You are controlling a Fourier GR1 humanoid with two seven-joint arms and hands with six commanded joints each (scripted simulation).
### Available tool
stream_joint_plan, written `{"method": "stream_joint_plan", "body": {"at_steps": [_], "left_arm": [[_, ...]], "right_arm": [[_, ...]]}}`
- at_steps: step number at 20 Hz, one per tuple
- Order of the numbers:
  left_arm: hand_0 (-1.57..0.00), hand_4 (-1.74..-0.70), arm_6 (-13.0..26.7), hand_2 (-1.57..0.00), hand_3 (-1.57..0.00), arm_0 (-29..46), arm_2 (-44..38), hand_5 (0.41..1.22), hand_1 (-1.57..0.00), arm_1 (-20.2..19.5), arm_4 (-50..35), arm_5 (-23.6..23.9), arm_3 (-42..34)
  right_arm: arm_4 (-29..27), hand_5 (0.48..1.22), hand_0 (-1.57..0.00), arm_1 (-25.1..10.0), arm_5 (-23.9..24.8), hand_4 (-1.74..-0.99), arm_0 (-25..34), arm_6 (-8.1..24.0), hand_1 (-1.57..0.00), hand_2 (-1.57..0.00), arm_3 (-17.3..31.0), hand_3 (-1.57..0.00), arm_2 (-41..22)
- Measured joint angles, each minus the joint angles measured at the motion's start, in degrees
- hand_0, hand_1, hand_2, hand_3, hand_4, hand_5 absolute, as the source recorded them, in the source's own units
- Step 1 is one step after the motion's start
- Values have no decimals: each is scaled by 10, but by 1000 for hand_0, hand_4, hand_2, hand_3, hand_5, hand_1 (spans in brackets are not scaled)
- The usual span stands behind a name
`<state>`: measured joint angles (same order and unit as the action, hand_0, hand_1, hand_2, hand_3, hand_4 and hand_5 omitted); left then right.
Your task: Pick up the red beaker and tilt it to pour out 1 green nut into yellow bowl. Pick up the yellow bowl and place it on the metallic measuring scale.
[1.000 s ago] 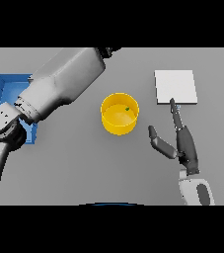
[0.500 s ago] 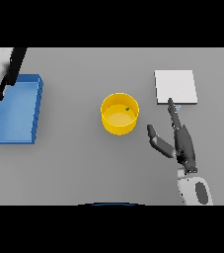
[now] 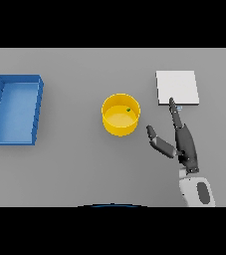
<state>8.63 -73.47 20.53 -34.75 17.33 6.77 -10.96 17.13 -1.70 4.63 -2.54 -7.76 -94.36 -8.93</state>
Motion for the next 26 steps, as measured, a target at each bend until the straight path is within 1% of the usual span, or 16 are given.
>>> {"method": "stream_joint_plan", "body": {"at_steps": [2,3,5,7,10,12,13,14,17,18,20,21,22,24,25,26], "left_arm": [[-1571,-1741,31,-1571,-1474,39,-19,1221,-1571,-4,-41,16,-26],[-1571,-1741,29,-1571,-1476,65,-26,1221,-1571,-3,-63,26,-47],[-1571,-1741,50,-1571,-1480,103,-33,1221,-1571,-12,-91,41,-95],[-1571,-1741,94,-1571,-1450,154,-33,1221,-1571,-15,-117,62,-161],[-1571,-1741,119,-1571,-1445,247,-30,1221,-1571,-23,-153,99,-273],[-1571,-1741,143,-1571,-1478,285,-28,1221,-1571,-29,-167,124,-332],[-1571,-1741,149,-1571,-1497,309,-27,1221,-1571,-33,-174,136,-363],[-1571,-1741,152,-1571,-1512,325,-25,1221,-1571,-30,-181,143,-381],[-1571,-1741,178,-1571,-1541,371,-19,1151,-1571,-28,-202,170,-436],[-1571,-1741,189,-1571,-1547,383,-16,1123,-1571,-29,-209,175,-457],[-1571,-1741,208,-1571,-1555,402,-8,1046,-1571,-34,-212,183,-482],[-1571,-1713,213,-1571,-1559,408,2,991,-1571,-36,-202,186,-491],[-1571,-1645,212,-1571,-1561,418,7,941,-1571,-43,-196,184,-496],[-1571,-1401,222,-1563,-1536,430,18,848,-1571,-53,-183,183,-515],[-1571,-1275,229,-1501,-1470,433,20,810,-1543,-54,-182,181,-523],[-1496,-1161,234,-1351,-1310,439,22,780,-1378,-60,-183,177,-534]], "right_arm": [[12,648,1,0,7,-1052,-2,-2,1,1,0,1,-3],[19,648,1,-2,14,-1054,3,7,1,1,0,1,-2],[22,650,1,-7,11,-1041,-2,2,1,1,-10,1,-4],[23,648,1,-6,8,-1026,-2,11,1,1,-4,1,-7],[23,646,1,-9,6,-1020,-10,0,1,1,-6,1,-7],[16,648,1,-7,2,-1014,-10,0,1,1,1,1,-7],[7,647,1,-8,-3,-1005,-12,-10,1,1,-6,1,-4],[8,648,1,-8,-4,-1004,-16,-8,1,1,-4,1,-6],[7,650,1,-4,-3,-1012,-17,-12,1,1,-4,1,-7],[3,650,1,-7,-2,-1010,-16,-23,1,1,-4,1,-3],[8,644,1,-8,-2,-1013,-14,-15,1,1,-2,1,-5],[8,638,1,-9,-1,-1017,-6,-4,1,1,1,1,-1],[8,636,1,-9,0,-1021,-10,-7,1,1,-3,1,-2],[14,635,1,-5,6,-1017,-8,-10,1,1,5,1,-4],[14,634,1,-5,6,-1012,-17,-24,1,1,2,1,-5],[9,634,1,-6,6,-1009,-15,-18,1,1,2,1,-1]]}}
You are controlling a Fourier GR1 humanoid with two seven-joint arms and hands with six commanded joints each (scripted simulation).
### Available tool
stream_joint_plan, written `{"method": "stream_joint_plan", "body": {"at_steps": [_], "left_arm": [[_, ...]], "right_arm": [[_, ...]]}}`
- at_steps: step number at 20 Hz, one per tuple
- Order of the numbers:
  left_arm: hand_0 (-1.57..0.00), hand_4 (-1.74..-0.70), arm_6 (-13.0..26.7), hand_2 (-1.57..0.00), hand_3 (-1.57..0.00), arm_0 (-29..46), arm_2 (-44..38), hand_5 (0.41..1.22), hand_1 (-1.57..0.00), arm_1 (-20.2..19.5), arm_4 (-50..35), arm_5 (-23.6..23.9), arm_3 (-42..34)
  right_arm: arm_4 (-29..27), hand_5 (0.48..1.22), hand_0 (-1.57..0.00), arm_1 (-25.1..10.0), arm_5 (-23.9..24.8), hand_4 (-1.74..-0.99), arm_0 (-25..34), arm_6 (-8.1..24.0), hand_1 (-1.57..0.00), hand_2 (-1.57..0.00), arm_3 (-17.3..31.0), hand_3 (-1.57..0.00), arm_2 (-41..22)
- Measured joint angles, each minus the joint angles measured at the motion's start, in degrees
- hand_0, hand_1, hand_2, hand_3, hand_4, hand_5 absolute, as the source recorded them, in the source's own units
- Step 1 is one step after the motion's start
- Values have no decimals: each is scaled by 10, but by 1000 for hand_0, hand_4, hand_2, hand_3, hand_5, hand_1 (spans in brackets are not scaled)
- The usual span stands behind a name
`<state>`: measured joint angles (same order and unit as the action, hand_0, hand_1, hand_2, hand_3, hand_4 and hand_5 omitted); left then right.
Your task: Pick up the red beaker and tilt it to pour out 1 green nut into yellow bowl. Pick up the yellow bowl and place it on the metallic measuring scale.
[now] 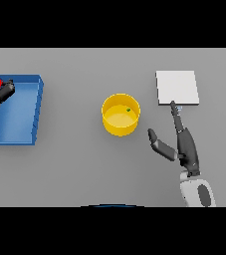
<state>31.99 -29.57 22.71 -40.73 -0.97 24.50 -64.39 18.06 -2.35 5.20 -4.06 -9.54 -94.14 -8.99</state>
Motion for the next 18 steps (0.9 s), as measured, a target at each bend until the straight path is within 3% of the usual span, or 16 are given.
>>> {"method": "stream_joint_plan", "body": {"at_steps": [1,4,7,11,14,15,18], "left_arm": [[-1393,-1068,1,-1209,-1136,1,1,749,-1215,-3,-4,-9,-6],[-772,-920,4,-652,-614,7,6,677,-637,-6,-6,-19,-14],[-395,-836,2,-334,-314,3,24,657,-325,-9,5,-49,-1],[-161,-796,-31,-136,-128,-1,29,649,-133,-3,8,-61,21],[-82,-773,-43,-69,-65,-8,24,655,-67,-1,7,-58,31],[-65,-763,-49,-55,-52,-9,24,657,-54,0,11,-53,33],[-33,-746,-54,-28,-26,-10,24,662,-27,-3,11,-47,18]], "right_arm": [[-5,635,1,3,-3,-1007,-8,-9,1,1,-7,1,-2],[-10,634,1,0,-5,-1005,4,5,1,1,2,1,3],[-6,639,1,0,-4,-1011,-3,-11,1,1,-3,1,0],[-3,643,1,-2,-9,-1019,-4,-9,1,1,-5,1,-5],[17,666,1,-16,-8,-1014,12,36,1,1,-6,1,-5],[15,669,1,-27,-29,-1005,18,24,1,1,-7,1,-13],[65,678,1,-90,-81,-1071,79,48,1,1,9,1,-40]]}}
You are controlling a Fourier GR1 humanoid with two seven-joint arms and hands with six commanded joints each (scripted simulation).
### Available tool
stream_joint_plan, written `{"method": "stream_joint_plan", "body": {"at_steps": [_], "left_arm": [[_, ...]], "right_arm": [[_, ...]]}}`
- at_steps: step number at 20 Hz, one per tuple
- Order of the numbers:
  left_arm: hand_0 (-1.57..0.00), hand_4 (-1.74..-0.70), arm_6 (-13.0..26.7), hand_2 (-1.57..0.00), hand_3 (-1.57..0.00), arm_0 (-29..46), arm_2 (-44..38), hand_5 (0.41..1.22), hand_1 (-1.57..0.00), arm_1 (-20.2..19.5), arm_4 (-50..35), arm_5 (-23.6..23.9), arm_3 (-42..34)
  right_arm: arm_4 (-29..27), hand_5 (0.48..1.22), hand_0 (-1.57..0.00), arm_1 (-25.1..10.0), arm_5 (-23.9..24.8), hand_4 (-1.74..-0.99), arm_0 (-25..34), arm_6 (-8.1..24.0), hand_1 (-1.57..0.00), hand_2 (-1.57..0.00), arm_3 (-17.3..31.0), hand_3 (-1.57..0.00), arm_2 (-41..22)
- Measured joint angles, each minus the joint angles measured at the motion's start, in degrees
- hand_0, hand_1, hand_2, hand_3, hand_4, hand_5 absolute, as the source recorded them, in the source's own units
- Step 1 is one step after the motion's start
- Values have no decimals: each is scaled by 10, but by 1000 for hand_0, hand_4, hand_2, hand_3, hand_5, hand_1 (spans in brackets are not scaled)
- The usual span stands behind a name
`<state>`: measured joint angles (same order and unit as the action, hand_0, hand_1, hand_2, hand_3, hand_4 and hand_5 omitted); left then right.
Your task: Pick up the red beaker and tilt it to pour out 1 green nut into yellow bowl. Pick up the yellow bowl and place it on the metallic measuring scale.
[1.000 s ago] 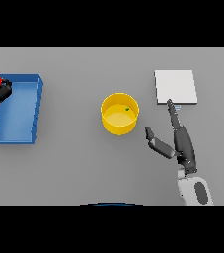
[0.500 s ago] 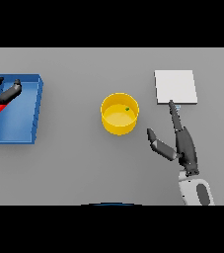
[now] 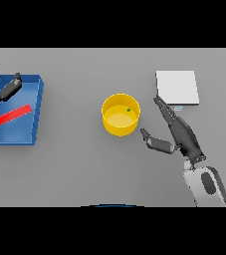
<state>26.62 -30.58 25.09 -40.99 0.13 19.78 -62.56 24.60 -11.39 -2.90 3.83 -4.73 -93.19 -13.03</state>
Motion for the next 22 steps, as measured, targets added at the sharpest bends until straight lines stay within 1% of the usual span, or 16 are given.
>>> {"method": "stream_joint_plan", "body": {"at_steps": [1,2,3,4,5,7,8,9,11,13,15,17,18,19,21,22], "left_arm": [[-26,-743,2,-22,-21,-1,3,664,-21,6,0,1,-1],[-21,-740,-9,-17,-16,3,2,668,-17,5,0,3,1],[-16,-737,-8,-14,-13,5,3,673,-13,5,-1,3,-3],[-13,-733,-8,-11,-10,8,4,677,-10,3,0,4,-6],[-10,-733,-5,-8,-8,9,3,680,-8,0,-1,3,-5],[-6,-737,-8,-5,-5,10,5,689,-5,2,-2,0,-4],[-5,-738,-4,-4,-4,10,2,693,-4,-5,-3,0,-8],[-4,-739,1,-3,-3,4,2,696,-3,-3,-3,-2,-4],[-2,-743,5,-1,-1,4,6,701,-1,-2,0,-3,-2],[-1,-745,0,-1,0,12,5,704,-1,-10,-2,-4,-14],[0,-746,1,0,0,14,7,706,0,-7,0,0,-12],[0,-746,6,0,0,12,3,704,0,-14,-1,0,-16],[0,-747,7,0,1,14,4,701,0,-15,-3,-3,-17],[1,-743,8,1,1,9,3,698,1,-14,-4,-7,-9],[1,-738,2,1,1,14,5,698,1,-14,-1,-5,-10],[1,-739,-5,1,1,17,2,699,1,-21,-2,-6,-13]], "right_arm": [[17,677,1,-19,-18,-1094,25,14,1,1,13,1,-9],[31,674,1,-38,-38,-1122,38,14,1,1,23,1,-20],[55,672,1,-52,-47,-1151,65,14,1,1,26,1,-35],[72,674,1,-67,-55,-1174,83,6,1,1,36,1,-44],[90,677,1,-75,-72,-1192,104,7,1,1,47,1,-62],[116,674,1,-96,-100,-1207,145,-7,1,1,72,1,-87],[129,676,1,-99,-106,-1217,160,-14,1,1,80,1,-99],[146,684,1,-109,-117,-1225,184,-25,1,1,89,1,-114],[179,698,1,-131,-138,-1227,220,-46,1,1,116,1,-144],[205,707,1,-141,-159,-1218,246,-59,1,1,128,1,-173],[229,714,1,-131,-165,-1213,273,-57,1,1,161,1,-197],[237,720,1,-129,-180,-1218,290,-73,1,1,181,1,-215],[239,722,1,-120,-190,-1221,300,-67,1,1,191,1,-221],[241,722,1,-114,-195,-1225,307,-68,1,1,205,1,-228],[241,727,1,-105,-208,-1238,324,-77,1,1,224,1,-237],[249,730,1,-97,-206,-1245,327,-76,1,1,235,1,-246]]}}
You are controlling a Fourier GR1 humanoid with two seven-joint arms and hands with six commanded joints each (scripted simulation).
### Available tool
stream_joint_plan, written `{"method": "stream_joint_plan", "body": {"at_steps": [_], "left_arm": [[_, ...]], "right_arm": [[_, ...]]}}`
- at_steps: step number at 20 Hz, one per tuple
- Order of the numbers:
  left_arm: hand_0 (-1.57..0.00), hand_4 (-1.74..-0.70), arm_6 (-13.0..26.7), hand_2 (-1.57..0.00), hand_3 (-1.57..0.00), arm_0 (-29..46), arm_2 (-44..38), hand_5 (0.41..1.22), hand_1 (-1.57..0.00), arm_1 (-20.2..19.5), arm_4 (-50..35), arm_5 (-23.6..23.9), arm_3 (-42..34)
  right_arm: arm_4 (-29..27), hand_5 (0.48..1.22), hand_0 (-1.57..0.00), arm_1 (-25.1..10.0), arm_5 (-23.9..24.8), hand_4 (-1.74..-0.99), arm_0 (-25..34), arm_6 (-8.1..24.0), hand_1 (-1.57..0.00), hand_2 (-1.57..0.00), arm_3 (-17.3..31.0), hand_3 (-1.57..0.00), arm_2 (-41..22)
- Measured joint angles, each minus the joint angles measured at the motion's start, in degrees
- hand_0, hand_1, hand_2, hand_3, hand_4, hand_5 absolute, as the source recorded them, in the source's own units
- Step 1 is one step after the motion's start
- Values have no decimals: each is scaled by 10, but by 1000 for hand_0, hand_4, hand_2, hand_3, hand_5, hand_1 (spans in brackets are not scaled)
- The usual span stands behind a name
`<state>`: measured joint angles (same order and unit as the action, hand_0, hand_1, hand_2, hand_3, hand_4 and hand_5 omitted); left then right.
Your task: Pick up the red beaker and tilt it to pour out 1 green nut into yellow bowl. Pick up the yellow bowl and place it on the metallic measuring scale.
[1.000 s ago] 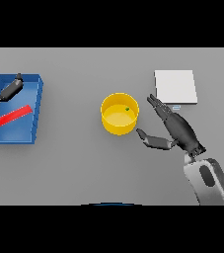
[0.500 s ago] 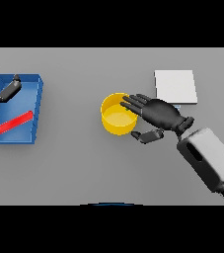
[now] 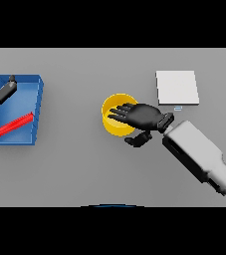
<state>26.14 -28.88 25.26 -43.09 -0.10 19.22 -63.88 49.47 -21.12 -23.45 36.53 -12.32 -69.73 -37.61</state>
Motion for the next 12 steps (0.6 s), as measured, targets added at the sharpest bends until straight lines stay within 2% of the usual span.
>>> {"method": "stream_joint_plan", "body": {"at_steps": [5,7,9,12], "left_arm": [[1,-744,2,1,1,9,1,697,1,-2,-2,4,-12],[1,-744,5,1,1,4,-4,699,1,-3,-6,0,-6],[1,-746,-1,1,1,8,-5,698,1,-1,-9,0,-5],[1,-744,1,1,1,-3,-3,697,1,5,-6,-3,10]], "right_arm": [[16,734,1,12,-14,-1259,38,-1,1,1,42,1,-20],[19,739,1,20,-25,-1263,49,11,1,1,55,1,-23],[16,740,1,22,-35,-1270,59,5,1,1,68,-2,-24],[16,753,1,37,-43,-1285,63,11,1,-9,97,-47,-29]]}}
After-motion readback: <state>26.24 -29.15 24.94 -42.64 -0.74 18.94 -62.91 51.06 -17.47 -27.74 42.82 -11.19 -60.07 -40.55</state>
